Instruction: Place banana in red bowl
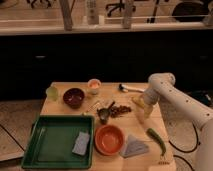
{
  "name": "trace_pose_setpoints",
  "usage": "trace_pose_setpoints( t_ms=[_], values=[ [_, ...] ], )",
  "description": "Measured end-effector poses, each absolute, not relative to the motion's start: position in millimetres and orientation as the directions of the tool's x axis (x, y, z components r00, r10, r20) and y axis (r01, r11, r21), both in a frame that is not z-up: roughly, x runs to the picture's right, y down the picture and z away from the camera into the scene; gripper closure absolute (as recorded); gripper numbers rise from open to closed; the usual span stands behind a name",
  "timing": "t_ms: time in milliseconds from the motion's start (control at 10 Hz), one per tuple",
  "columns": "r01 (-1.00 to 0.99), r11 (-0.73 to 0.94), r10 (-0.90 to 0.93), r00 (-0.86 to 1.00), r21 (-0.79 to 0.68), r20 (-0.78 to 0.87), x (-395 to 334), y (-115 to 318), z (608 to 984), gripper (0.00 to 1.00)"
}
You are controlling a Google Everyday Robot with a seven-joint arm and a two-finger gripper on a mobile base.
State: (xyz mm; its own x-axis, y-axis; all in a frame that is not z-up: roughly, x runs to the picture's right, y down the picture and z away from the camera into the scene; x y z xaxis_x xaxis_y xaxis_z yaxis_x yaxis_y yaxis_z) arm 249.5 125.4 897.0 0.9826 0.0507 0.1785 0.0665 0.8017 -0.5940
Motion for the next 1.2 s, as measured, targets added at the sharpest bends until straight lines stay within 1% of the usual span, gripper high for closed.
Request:
trace_pose_setpoints(
  t_ms=[500, 600, 700, 800, 1100, 1200],
  values=[
    [0.074, 0.792, 0.044, 0.983, -0.606, 0.177, 244.0, 123.5, 901.1, 0.20],
    [0.080, 0.792, 0.038, 0.983, -0.606, 0.180, 240.2, 121.9, 902.7, 0.22],
    [0.081, 0.792, 0.037, 0.983, -0.605, 0.180, 238.5, 121.1, 903.5, 0.27],
    [0.079, 0.789, 0.038, 0.983, -0.609, 0.177, 239.9, 121.9, 903.7, 0.38],
    [0.080, 0.785, 0.040, 0.983, -0.614, 0.179, 238.2, 120.9, 904.4, 0.65],
    [0.081, 0.784, 0.041, 0.982, -0.616, 0.182, 236.6, 120.9, 904.8, 0.76]
  ],
)
